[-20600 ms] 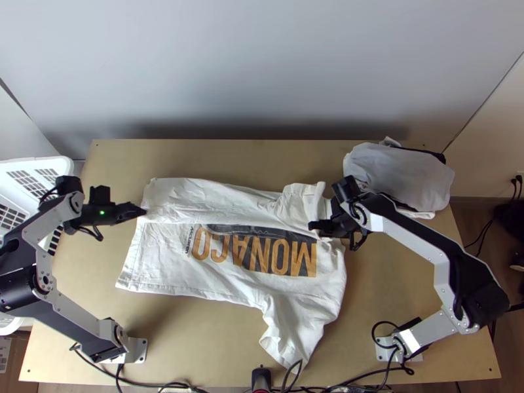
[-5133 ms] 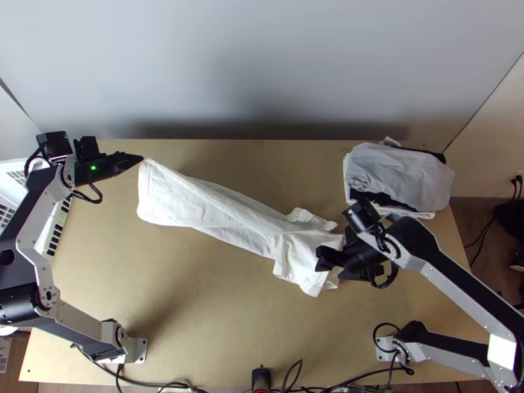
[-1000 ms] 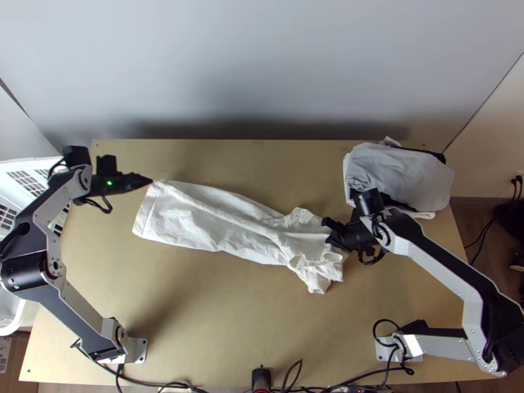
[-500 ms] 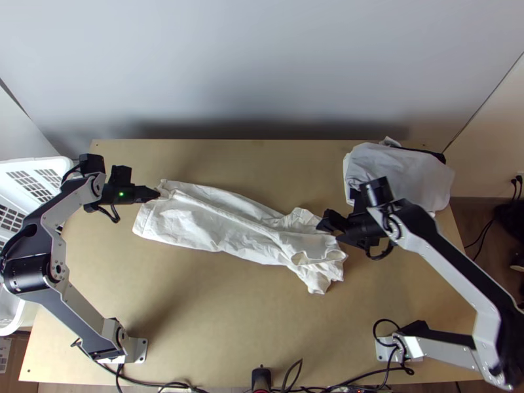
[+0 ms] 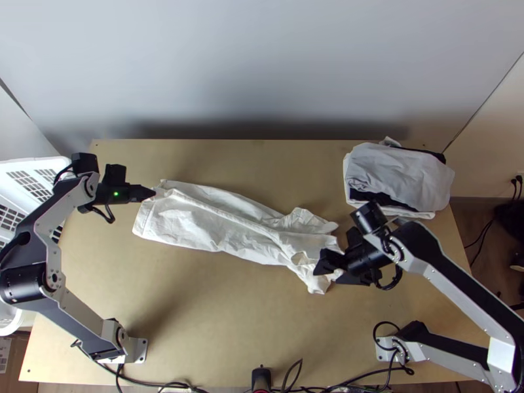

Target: Fold the t-shirt

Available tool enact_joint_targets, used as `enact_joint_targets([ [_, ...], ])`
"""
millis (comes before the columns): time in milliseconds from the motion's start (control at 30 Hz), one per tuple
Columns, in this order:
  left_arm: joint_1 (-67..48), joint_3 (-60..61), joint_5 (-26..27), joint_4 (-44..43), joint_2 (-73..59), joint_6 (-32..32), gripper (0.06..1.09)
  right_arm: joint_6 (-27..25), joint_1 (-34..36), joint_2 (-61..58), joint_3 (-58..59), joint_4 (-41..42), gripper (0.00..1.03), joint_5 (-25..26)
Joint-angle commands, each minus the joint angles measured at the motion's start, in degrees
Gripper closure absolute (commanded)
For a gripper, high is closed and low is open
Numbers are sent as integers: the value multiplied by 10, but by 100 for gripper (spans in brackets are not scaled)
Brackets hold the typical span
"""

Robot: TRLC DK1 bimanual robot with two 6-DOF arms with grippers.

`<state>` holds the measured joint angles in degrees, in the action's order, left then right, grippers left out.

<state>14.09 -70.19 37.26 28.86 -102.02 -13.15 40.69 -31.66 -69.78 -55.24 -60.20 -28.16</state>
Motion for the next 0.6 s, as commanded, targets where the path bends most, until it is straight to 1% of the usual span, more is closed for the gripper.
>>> enact_joint_targets([
  [0,6,5,0,12,14,-8,105,-12,-2,-14,65,75,13,-8],
  [167,6,9,0,12,22,-8,105,14,-34,-54,53,115,13,-8],
  [233,6,9,0,12,23,-8,105,17,-29,-70,63,146,13,-5],
  [300,7,9,0,12,23,-8,105,11,2,-94,84,197,13,8],
  [367,8,10,0,12,23,-7,105,-7,30,-122,94,233,13,34],
  [433,9,12,0,13,25,-7,105,-16,54,-142,98,260,13,72],
  [500,12,13,0,13,27,-7,105,-24,78,-161,98,272,13,128],
  [533,16,13,0,13,28,-8,105,-32,91,-167,97,272,13,146],
  [567,18,12,0,13,28,-10,105,-35,103,-166,96,267,13,146],
])
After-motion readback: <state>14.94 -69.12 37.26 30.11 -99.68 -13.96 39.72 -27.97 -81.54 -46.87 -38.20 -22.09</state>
